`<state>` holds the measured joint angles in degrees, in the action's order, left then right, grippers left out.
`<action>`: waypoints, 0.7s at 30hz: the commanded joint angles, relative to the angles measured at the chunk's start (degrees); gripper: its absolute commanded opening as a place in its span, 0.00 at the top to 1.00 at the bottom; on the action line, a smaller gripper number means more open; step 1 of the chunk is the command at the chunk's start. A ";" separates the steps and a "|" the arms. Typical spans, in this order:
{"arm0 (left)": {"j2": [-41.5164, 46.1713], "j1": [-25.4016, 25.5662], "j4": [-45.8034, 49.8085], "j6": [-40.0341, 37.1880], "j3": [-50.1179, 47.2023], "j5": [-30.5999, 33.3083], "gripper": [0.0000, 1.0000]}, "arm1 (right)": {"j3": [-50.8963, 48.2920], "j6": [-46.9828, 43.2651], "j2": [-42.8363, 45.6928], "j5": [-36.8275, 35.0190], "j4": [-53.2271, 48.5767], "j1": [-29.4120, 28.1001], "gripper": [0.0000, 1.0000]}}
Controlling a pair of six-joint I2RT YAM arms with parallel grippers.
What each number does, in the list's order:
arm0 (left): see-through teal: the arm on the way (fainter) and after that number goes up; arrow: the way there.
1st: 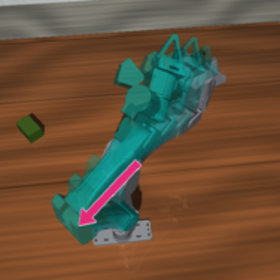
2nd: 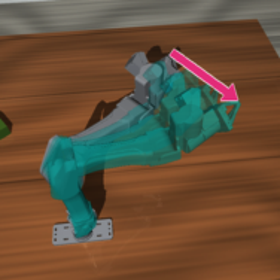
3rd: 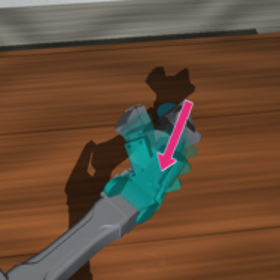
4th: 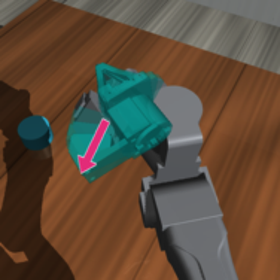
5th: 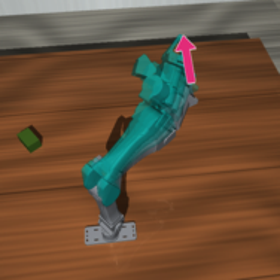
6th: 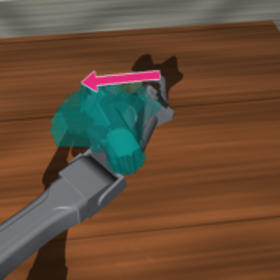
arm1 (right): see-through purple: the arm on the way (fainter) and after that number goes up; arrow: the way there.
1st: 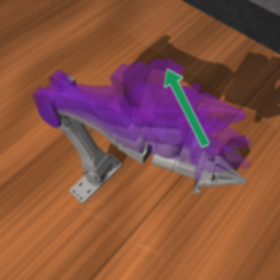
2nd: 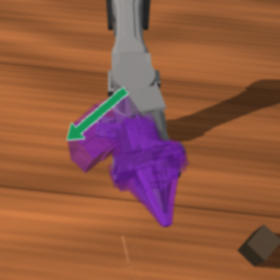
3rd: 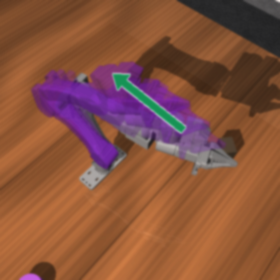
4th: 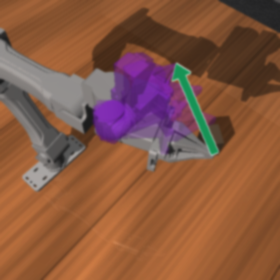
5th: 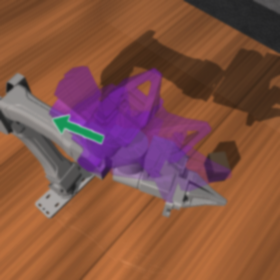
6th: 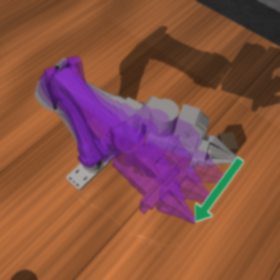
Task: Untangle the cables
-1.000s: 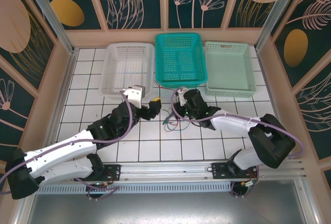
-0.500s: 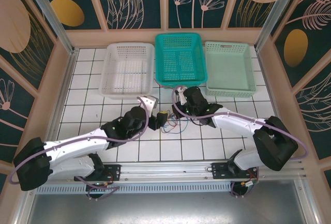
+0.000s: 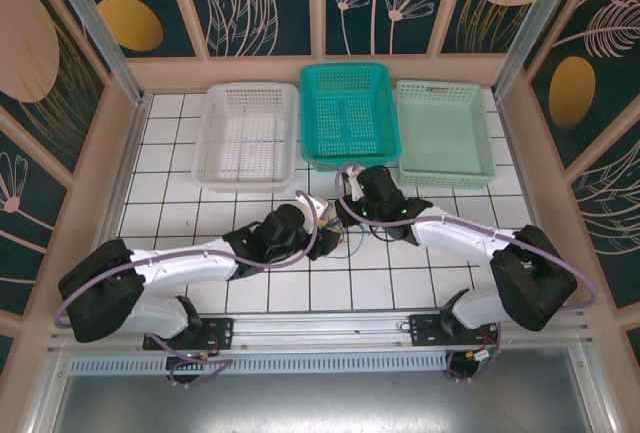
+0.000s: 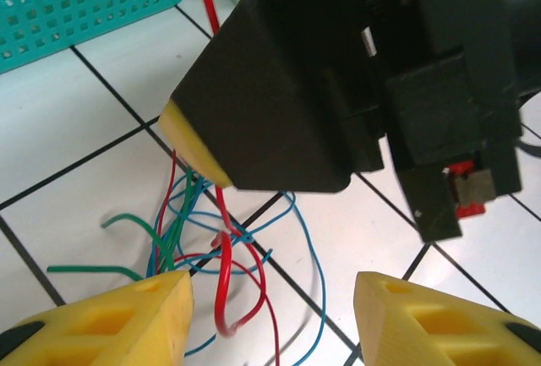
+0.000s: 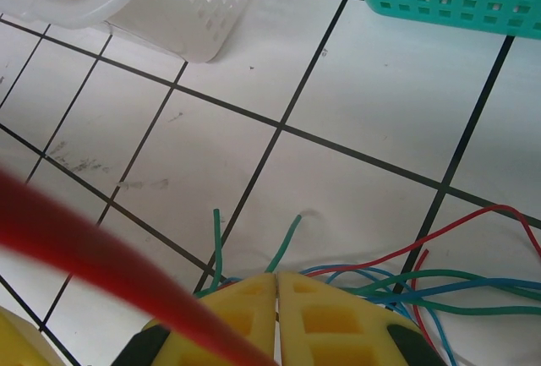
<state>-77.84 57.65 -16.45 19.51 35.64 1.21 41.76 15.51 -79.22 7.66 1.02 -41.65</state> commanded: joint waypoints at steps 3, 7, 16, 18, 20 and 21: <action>-3.79 -0.10 -1.41 -3.04 4.24 -2.46 0.50 | 1.13 0.97 1.65 1.68 0.73 0.47 1.00; -5.76 -0.16 -1.17 -2.96 4.99 -3.05 0.65 | 0.37 1.25 3.12 2.38 1.25 1.20 1.00; -5.49 -0.09 -1.56 -2.59 4.30 -1.10 0.71 | -1.86 2.60 7.10 5.68 2.58 4.12 1.00; -5.39 -0.11 -1.76 -2.63 4.35 -0.54 0.72 | -1.62 2.42 7.11 5.70 2.01 4.17 1.00; -5.21 -0.08 -2.46 -2.65 4.29 0.45 0.79 | -1.72 2.42 7.15 5.87 1.81 4.12 1.00; -4.94 -0.08 -2.83 -2.59 4.19 1.04 0.86 | -1.85 2.41 7.23 5.79 1.85 4.12 1.00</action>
<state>-83.31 57.65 -16.80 17.08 39.31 0.25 40.42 17.10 -73.25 12.14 1.69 -37.69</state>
